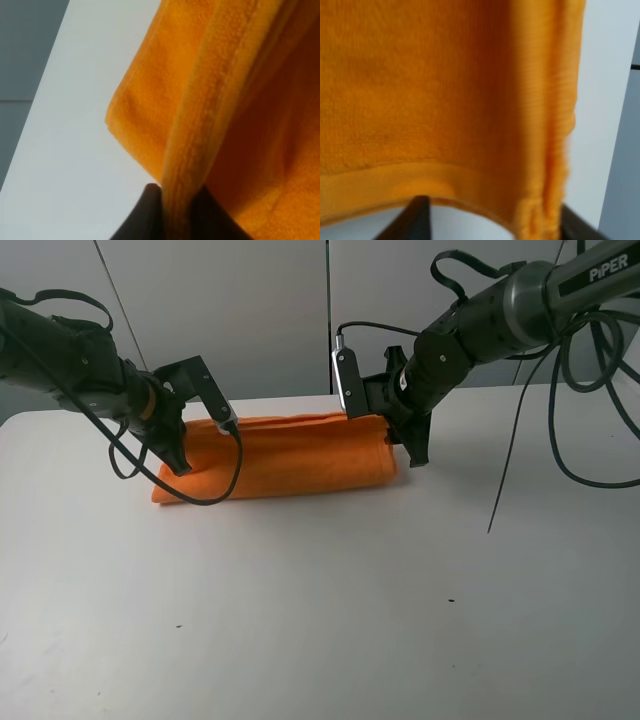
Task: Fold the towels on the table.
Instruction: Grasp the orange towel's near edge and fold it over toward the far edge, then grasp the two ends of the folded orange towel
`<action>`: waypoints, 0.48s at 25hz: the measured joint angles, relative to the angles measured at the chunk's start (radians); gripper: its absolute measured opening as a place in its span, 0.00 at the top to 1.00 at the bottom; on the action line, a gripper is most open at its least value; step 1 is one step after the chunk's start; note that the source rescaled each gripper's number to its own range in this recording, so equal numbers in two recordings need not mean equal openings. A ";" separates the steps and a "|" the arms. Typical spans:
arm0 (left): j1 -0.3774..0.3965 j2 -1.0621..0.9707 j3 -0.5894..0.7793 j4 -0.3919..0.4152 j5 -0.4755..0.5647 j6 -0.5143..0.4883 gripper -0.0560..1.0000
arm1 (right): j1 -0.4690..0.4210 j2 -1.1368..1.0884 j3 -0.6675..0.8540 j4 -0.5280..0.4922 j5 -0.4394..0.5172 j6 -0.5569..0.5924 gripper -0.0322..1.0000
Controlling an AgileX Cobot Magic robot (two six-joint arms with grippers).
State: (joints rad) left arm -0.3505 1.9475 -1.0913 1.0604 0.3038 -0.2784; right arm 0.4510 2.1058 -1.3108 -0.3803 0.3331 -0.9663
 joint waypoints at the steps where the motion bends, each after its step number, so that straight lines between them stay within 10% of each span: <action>1: 0.000 0.000 0.000 0.002 0.005 -0.007 0.67 | 0.000 0.000 0.000 0.000 0.000 0.000 0.32; 7: 0.000 -0.024 0.000 0.024 0.009 -0.049 0.06 | 0.000 0.000 0.000 -0.002 0.000 0.023 0.03; 12: 0.000 -0.068 0.000 0.008 0.017 -0.085 0.02 | 0.000 -0.057 0.000 0.007 0.002 0.197 0.00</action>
State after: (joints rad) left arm -0.3505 1.8792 -1.0913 1.0680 0.3210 -0.3629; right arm 0.4510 2.0488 -1.3108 -0.3730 0.3352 -0.7690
